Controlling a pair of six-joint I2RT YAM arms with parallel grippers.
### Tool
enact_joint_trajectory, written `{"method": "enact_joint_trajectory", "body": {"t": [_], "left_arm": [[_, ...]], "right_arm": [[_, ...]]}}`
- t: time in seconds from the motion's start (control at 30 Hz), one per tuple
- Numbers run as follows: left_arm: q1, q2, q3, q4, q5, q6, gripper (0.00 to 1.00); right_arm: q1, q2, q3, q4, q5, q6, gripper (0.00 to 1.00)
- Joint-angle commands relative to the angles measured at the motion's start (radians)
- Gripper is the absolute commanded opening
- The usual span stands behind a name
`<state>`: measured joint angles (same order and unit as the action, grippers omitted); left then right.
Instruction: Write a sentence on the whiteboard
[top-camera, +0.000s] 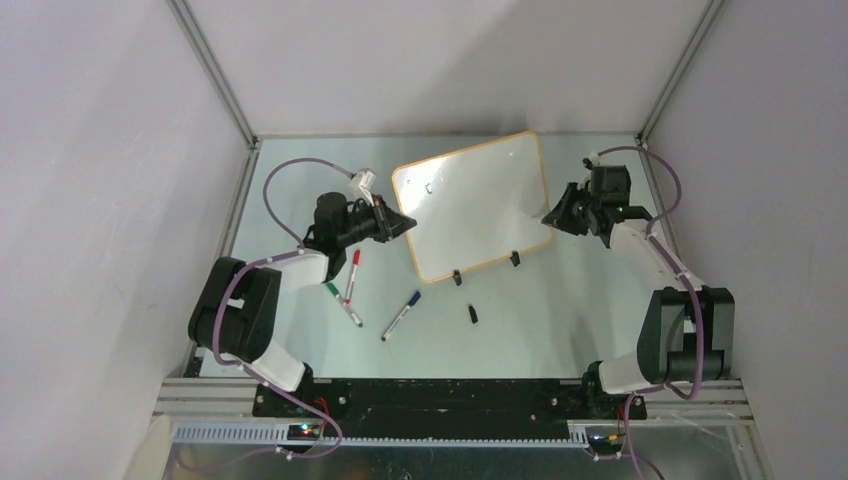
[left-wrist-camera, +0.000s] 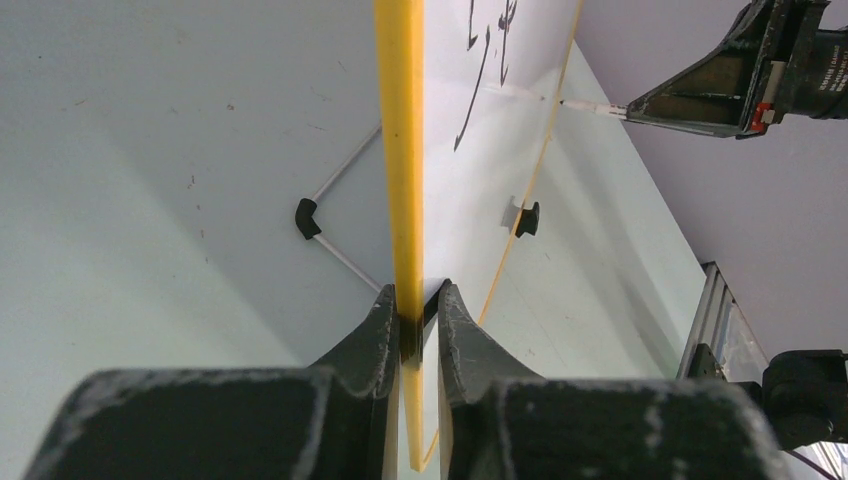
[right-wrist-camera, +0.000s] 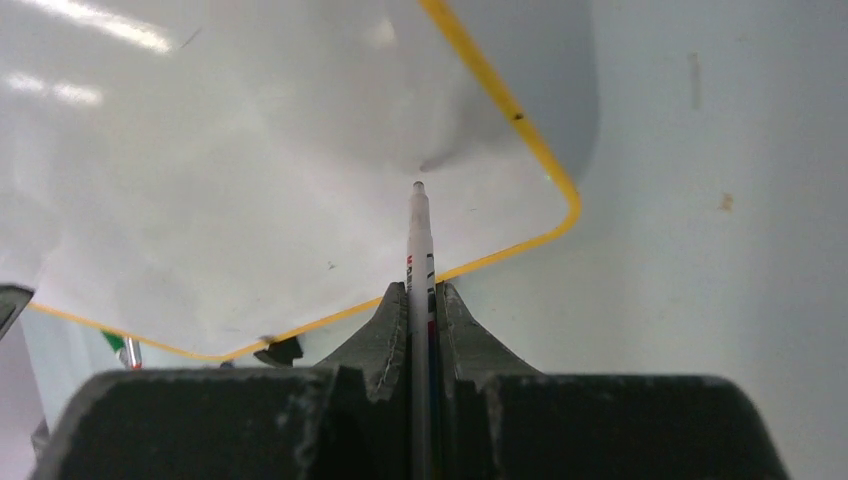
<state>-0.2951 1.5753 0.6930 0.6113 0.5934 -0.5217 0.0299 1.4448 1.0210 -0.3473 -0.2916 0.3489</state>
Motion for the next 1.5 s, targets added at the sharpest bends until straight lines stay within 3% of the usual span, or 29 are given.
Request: {"method": "enact_joint_trajectory", "body": {"t": [0.0,0.2,0.33,0.5,0.67,0.73,1.47], "left_arm": [[-0.021,0.042,0.000,-0.099,-0.055,0.084,0.00],[-0.024,0.034,-0.018,-0.028,-0.028,0.006,0.00],[-0.025,0.015,-0.012,-0.075,-0.057,0.027,0.00],[-0.026,-0.003,-0.022,-0.088,-0.093,0.060,0.00],[-0.035,0.029,-0.023,-0.060,-0.093,0.042,0.00],[-0.046,0.025,-0.018,-0.071,-0.106,0.051,0.00],[-0.062,-0.004,-0.016,-0.114,-0.146,0.073,0.00]], "right_arm": [[-0.020,-0.083,-0.010,-0.010,0.118,0.053,0.00],[0.020,-0.281,-0.066,0.048,0.317,0.026,0.00],[0.183,-0.341,-0.063,0.163,0.357,-0.022,0.00],[0.369,-0.237,0.060,0.255,0.383,-0.101,0.00],[0.505,-0.060,0.255,0.170,0.283,-0.192,0.00],[0.546,0.001,0.315,0.140,0.325,-0.227,0.00],[0.636,0.175,0.455,0.111,0.346,-0.250,0.00]]}}
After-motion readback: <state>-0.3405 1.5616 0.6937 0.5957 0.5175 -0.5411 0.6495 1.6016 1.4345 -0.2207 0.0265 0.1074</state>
